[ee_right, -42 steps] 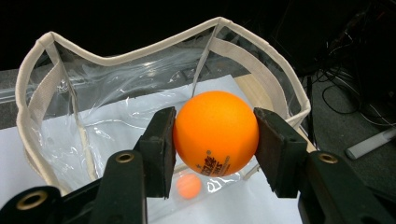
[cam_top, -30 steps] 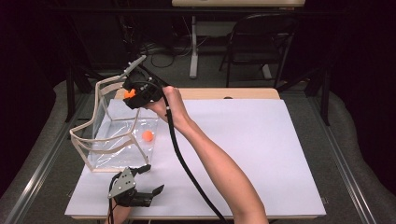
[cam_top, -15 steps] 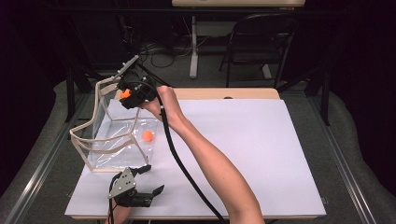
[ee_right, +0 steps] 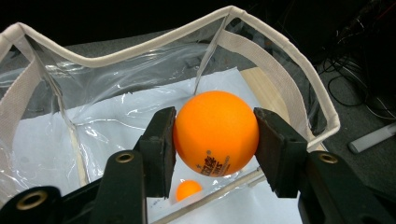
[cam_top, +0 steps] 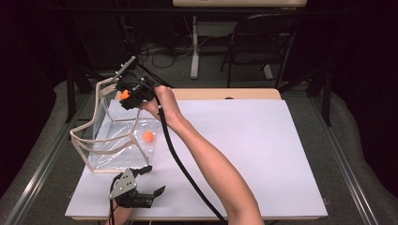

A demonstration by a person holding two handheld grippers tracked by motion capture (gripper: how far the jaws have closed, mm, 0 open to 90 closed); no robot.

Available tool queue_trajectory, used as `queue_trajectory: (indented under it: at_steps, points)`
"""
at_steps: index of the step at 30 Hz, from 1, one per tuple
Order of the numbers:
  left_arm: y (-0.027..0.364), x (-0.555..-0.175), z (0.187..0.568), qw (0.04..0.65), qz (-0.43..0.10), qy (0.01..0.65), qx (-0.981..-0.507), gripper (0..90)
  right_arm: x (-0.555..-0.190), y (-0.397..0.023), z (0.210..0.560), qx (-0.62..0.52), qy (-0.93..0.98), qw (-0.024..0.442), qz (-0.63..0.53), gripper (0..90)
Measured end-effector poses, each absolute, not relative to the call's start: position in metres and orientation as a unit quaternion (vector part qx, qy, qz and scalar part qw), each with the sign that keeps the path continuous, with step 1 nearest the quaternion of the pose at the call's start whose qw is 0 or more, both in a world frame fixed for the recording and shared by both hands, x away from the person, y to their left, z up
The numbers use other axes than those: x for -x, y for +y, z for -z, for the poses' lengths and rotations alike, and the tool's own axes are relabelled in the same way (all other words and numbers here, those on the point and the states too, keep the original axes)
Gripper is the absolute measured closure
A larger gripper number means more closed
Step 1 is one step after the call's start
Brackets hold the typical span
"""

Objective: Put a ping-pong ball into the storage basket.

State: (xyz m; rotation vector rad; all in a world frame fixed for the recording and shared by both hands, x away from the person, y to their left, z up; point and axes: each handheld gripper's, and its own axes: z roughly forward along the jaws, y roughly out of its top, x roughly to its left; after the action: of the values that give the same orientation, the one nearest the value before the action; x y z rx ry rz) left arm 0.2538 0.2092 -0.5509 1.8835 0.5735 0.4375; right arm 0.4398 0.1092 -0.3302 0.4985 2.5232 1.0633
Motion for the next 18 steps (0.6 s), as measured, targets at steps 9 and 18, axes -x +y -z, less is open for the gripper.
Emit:
queue_trajectory:
  at_steps: [9, 18]
  points:
    - [0.2094, -0.2533, 0.5506, 0.535, -0.183, 0.241, -0.789, 15.7, -0.4424, 0.1145, 0.3326, -0.177, 0.894, 0.172, -0.373, 51.0]
    - [0.2096, -0.253, 0.5505, 0.533, -0.186, 0.244, -0.789, 15.7, -0.4455, 0.1192, 0.3379, -0.178, 0.898, 0.165, -0.367, 50.9]
